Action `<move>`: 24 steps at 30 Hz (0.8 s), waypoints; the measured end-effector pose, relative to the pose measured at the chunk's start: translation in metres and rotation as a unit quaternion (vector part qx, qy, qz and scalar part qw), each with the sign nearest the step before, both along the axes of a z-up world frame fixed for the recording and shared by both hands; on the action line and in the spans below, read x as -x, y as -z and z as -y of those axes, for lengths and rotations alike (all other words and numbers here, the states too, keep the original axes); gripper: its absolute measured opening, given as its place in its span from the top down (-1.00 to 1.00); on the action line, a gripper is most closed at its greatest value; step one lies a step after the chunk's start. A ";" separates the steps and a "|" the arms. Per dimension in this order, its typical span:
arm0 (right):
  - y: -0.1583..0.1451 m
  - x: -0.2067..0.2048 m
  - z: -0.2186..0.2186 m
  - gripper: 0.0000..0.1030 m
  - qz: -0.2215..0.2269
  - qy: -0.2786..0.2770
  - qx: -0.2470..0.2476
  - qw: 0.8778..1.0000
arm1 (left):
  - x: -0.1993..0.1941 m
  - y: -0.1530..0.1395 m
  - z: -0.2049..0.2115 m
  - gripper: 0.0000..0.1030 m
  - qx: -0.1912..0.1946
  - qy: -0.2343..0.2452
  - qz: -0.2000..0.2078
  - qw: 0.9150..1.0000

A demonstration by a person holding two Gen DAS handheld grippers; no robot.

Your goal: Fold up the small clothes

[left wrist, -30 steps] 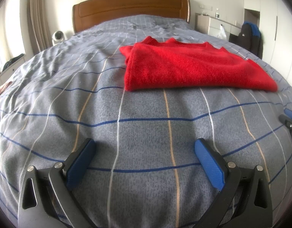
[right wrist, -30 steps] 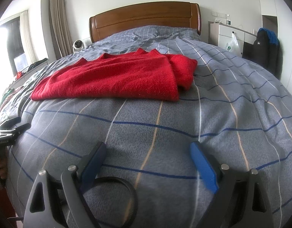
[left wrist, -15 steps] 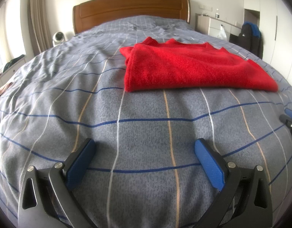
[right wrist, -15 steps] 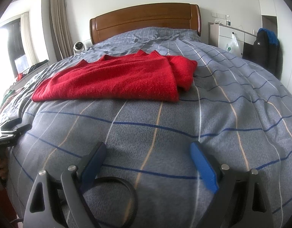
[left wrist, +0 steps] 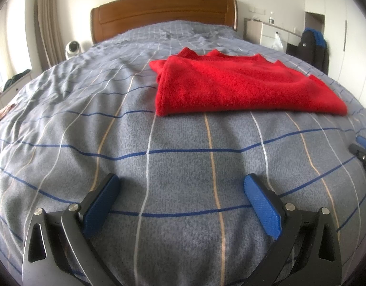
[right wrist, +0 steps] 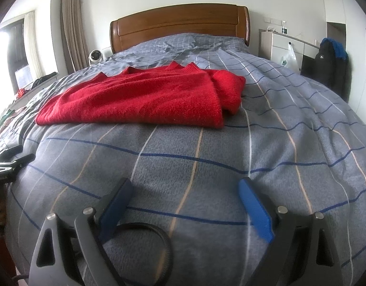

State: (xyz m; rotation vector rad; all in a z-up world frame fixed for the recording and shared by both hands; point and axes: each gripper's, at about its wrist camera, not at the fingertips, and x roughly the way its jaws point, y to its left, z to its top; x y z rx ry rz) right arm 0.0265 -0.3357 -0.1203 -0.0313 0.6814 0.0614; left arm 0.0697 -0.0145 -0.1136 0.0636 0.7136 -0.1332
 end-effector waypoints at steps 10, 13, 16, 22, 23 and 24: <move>0.000 0.001 0.000 -0.73 0.005 0.000 0.000 1.000 | 0.000 0.000 0.000 -0.99 -0.001 0.000 0.000 1.000; -0.001 0.002 -0.001 -0.74 0.005 0.000 0.001 1.000 | 0.000 -0.002 -0.001 -0.99 -0.004 -0.002 0.000 1.000; -0.001 0.002 -0.001 -0.74 0.004 0.000 0.001 1.000 | 0.000 -0.002 -0.001 -0.99 -0.002 -0.002 0.000 1.000; -0.001 0.002 -0.003 -0.74 0.007 0.002 0.006 1.000 | -0.009 -0.014 -0.004 -0.98 0.000 0.004 -0.050 0.999; -0.001 0.002 -0.003 -0.74 0.007 0.002 0.006 1.000 | -0.010 -0.019 -0.005 -0.98 0.001 0.007 -0.062 0.998; -0.001 0.002 -0.003 -0.75 0.007 0.002 0.005 1.000 | -0.010 -0.025 -0.008 -0.98 0.003 0.007 -0.073 0.997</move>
